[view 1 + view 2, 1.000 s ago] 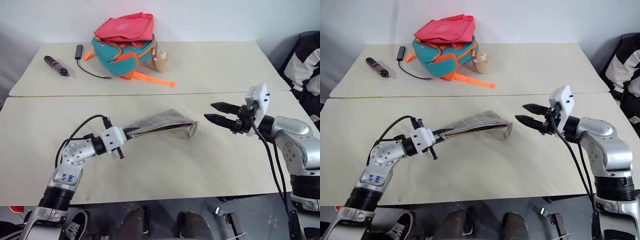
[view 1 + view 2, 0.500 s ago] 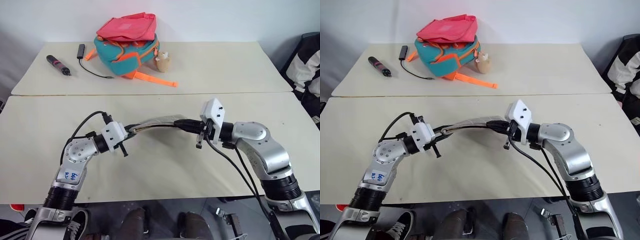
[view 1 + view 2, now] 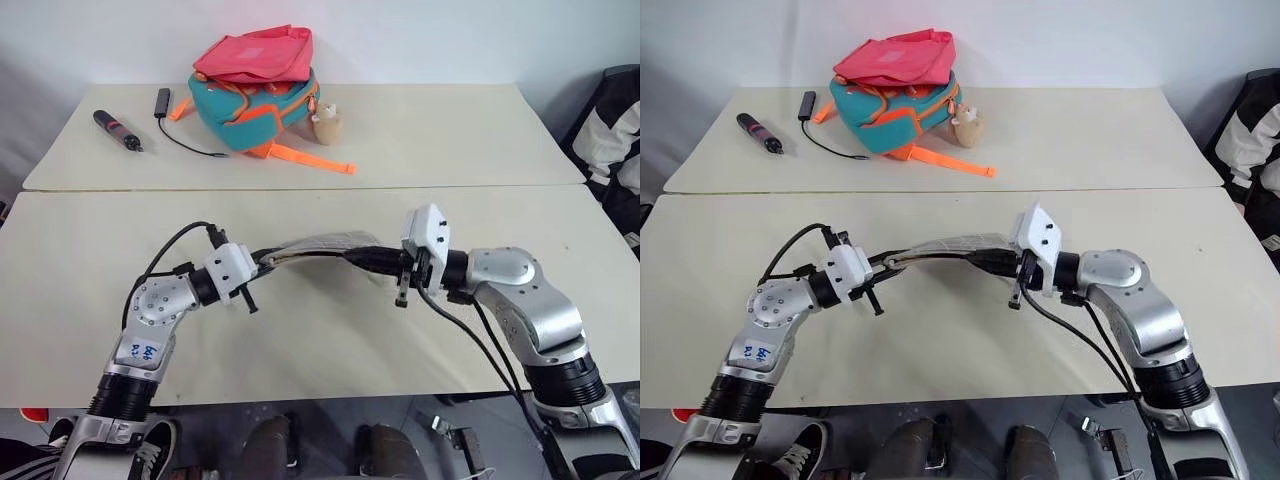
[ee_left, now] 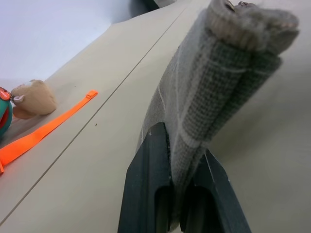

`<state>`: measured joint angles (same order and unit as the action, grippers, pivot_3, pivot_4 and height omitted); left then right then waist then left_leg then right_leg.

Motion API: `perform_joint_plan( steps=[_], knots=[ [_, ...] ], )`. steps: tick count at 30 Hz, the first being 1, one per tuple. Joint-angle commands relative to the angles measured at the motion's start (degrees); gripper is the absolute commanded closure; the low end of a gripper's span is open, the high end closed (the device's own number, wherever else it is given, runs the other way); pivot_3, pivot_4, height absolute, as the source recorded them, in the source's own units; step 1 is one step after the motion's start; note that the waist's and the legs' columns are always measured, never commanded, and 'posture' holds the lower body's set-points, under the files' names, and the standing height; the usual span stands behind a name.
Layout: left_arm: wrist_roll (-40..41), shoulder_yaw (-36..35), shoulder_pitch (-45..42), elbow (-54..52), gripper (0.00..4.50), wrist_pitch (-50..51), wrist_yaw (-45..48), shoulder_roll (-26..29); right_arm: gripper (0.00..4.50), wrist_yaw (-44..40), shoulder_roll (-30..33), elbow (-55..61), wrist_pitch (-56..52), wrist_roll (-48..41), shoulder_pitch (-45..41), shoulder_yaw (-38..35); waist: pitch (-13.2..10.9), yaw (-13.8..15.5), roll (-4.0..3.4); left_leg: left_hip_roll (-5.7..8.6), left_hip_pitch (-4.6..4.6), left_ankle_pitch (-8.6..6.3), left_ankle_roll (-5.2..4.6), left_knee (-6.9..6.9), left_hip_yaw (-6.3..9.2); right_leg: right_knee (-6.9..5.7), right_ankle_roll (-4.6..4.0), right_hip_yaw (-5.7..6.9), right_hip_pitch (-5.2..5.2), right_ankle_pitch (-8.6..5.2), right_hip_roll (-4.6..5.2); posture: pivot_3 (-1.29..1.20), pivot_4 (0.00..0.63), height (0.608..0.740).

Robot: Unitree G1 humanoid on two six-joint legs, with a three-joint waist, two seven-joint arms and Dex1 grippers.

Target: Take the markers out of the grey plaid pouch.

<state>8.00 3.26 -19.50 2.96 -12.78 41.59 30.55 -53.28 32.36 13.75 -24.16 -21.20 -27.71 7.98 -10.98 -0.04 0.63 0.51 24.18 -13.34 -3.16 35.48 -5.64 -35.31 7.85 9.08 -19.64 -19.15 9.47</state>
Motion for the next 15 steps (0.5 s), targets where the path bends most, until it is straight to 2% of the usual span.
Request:
perform_joint_plan(
  steps=[1,6,15],
  knots=[
    [0.83,-0.12,-0.16,-3.3,4.5,0.37,0.34,-0.65,4.49,1.36,-0.74,-0.58,1.34,0.15,-0.12,-1.79,0.0,-0.01,0.0,0.0,0.0,0.0,0.0,0.0,0.0,0.0,0.0,0.0,0.0,0.0,0.0,0.0,0.15,0.74],
    [0.65,-0.2,0.27,-4.13,4.5,1.08,0.3,-1.25,4.49,0.19,0.63,-1.37,2.77,1.45,0.67,-1.13,0.0,0.02,0.0,0.0,0.0,0.01,0.0,0.0,-0.01,-0.01,0.0,0.0,0.0,0.0,-0.01,0.0,0.15,0.74],
    [-1.56,1.18,0.99,-3.99,4.5,-0.33,2.34,-0.2,4.49,2.26,-0.84,-1.94,2.71,1.44,-2.01,-2.25,0.0,-0.01,0.0,0.0,0.0,0.01,0.0,0.0,-0.01,0.0,0.0,0.0,0.0,0.0,-0.01,0.0,0.15,0.74]
  ],
)
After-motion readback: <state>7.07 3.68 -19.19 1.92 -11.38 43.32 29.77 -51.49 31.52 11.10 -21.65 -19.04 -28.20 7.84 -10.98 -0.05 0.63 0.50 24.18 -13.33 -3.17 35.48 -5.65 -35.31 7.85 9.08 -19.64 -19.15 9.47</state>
